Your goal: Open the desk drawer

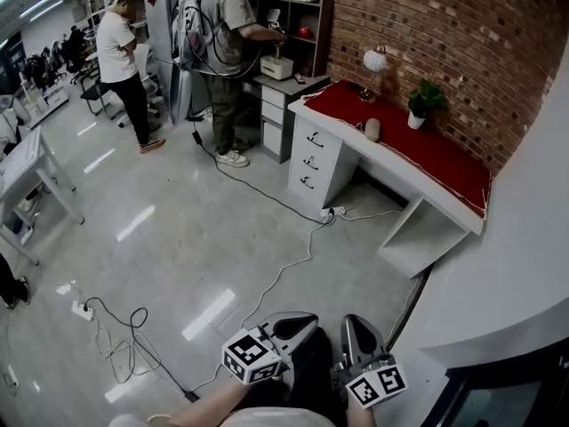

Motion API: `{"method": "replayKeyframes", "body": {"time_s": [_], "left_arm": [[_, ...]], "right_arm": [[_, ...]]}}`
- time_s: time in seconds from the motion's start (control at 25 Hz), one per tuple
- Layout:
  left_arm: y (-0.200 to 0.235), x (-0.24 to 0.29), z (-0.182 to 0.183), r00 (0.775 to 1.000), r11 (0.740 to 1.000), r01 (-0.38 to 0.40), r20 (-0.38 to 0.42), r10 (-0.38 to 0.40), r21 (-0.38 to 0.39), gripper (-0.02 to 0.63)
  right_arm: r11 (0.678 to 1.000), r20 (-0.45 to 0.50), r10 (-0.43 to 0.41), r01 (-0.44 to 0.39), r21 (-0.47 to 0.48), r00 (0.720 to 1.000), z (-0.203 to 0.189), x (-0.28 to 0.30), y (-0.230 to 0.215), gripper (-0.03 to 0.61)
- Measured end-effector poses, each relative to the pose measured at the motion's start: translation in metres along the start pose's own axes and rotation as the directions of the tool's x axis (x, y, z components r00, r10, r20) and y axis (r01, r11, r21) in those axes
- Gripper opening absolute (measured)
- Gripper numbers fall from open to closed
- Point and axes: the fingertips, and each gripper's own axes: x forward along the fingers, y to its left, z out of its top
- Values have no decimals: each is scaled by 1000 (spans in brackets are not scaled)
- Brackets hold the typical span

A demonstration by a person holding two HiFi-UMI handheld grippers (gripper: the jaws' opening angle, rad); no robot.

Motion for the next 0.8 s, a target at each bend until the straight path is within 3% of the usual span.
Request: {"method": "replayKeyframes", "body": {"time_s": [0.44, 0.8], "left_arm": [[42, 42, 19, 998, 998, -63, 29, 63, -4, 11], [67, 76, 27, 997, 997, -70, 25, 71, -19, 11]], "right_arm": [[1000, 0, 19, -19, -15, 1000, 19, 53, -43, 20], [999, -31, 33, -32, 8, 999, 22, 81, -73, 20]]}}
